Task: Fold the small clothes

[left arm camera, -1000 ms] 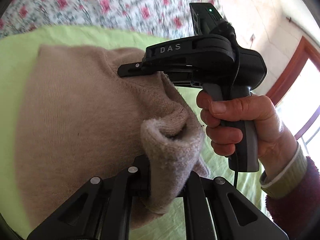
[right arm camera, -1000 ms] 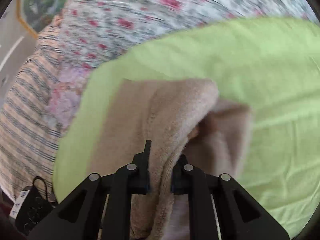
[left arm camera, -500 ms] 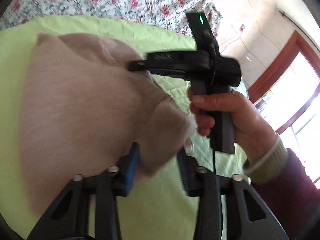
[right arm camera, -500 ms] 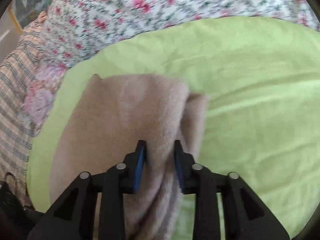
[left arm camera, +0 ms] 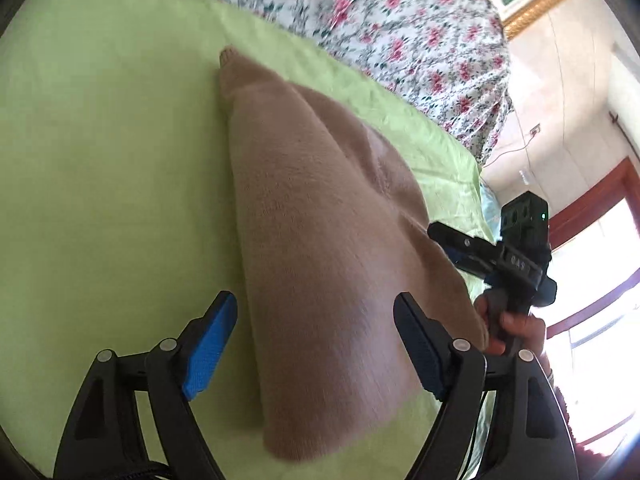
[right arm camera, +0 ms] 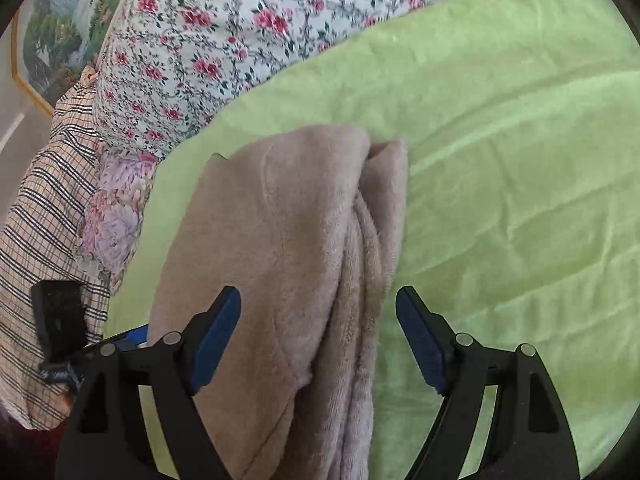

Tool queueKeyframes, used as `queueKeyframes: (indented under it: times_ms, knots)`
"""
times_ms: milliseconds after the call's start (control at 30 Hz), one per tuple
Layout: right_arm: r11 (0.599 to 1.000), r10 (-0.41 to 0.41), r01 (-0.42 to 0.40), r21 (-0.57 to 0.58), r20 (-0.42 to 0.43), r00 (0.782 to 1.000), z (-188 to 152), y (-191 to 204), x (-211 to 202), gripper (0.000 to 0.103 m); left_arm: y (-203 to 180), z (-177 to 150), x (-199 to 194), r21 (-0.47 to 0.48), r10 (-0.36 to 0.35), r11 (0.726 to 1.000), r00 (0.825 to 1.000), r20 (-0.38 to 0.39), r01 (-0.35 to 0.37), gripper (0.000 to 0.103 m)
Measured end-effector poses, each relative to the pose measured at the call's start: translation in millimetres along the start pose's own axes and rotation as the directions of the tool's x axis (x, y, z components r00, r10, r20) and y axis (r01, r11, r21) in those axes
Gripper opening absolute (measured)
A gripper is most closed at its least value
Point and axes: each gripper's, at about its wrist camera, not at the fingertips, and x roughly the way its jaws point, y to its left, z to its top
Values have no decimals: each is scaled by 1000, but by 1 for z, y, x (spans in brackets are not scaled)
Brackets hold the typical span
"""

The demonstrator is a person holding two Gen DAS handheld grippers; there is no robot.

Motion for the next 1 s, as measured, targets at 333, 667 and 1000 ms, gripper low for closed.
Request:
queueKeyframes:
  times_ms: [333, 667, 1000]
  knots:
    - [998, 50, -49, 25, -39, 998, -9, 11, 19, 31, 3, 12, 42, 52, -42, 998, 998, -40, 44, 50]
    - [951, 295, -296, -89, -30, 955, -57, 124, 36, 30, 32, -36, -112, 108, 18, 994, 996, 86, -27, 47]
    - [958, 254, -269, -96, -150, 956, -111, 166, 110, 34, 117, -89, -141, 10, 116, 993, 993, 37, -116, 55]
